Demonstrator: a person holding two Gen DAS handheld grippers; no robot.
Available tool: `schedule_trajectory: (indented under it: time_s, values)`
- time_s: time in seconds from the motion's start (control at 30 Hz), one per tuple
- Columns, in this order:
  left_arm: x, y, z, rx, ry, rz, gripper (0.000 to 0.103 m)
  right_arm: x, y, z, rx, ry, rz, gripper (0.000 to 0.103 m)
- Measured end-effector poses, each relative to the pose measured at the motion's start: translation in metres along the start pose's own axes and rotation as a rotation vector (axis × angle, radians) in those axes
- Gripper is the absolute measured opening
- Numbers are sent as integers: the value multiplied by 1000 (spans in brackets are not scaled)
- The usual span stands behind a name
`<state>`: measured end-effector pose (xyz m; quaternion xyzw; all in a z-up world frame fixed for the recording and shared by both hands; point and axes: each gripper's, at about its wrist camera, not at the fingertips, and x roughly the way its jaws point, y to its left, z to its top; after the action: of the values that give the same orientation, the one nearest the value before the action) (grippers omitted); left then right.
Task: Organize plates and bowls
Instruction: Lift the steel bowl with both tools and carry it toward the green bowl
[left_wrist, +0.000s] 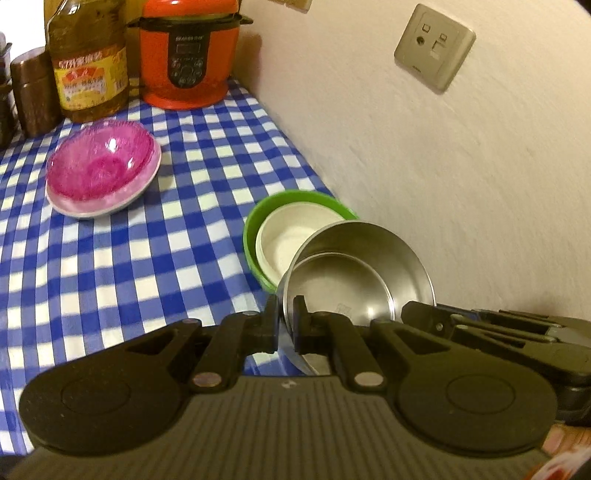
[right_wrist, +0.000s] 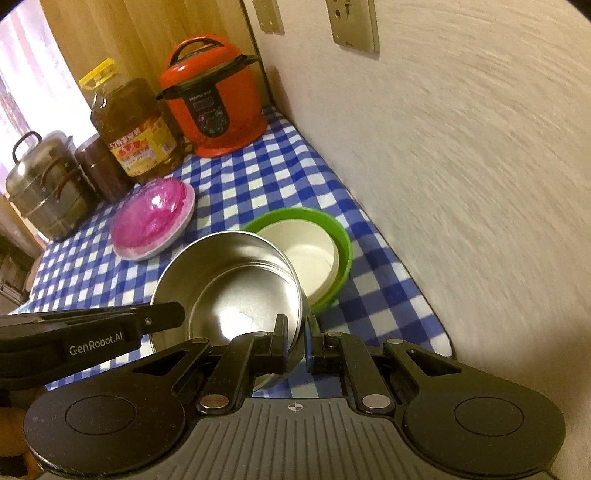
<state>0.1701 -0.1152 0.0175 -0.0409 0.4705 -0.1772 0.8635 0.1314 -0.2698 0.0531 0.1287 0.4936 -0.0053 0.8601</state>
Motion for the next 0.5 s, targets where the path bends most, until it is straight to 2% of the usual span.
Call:
schedule_trajectory:
  time_s: [0.23, 0.5]
  values:
    - [2, 5, -21, -29, 30, -4, 6, 3, 1, -20, -12, 29, -1, 8]
    - [1, 3, -31, -34, 42, -6, 6, 7, -3, -31, -5, 53, 0, 8]
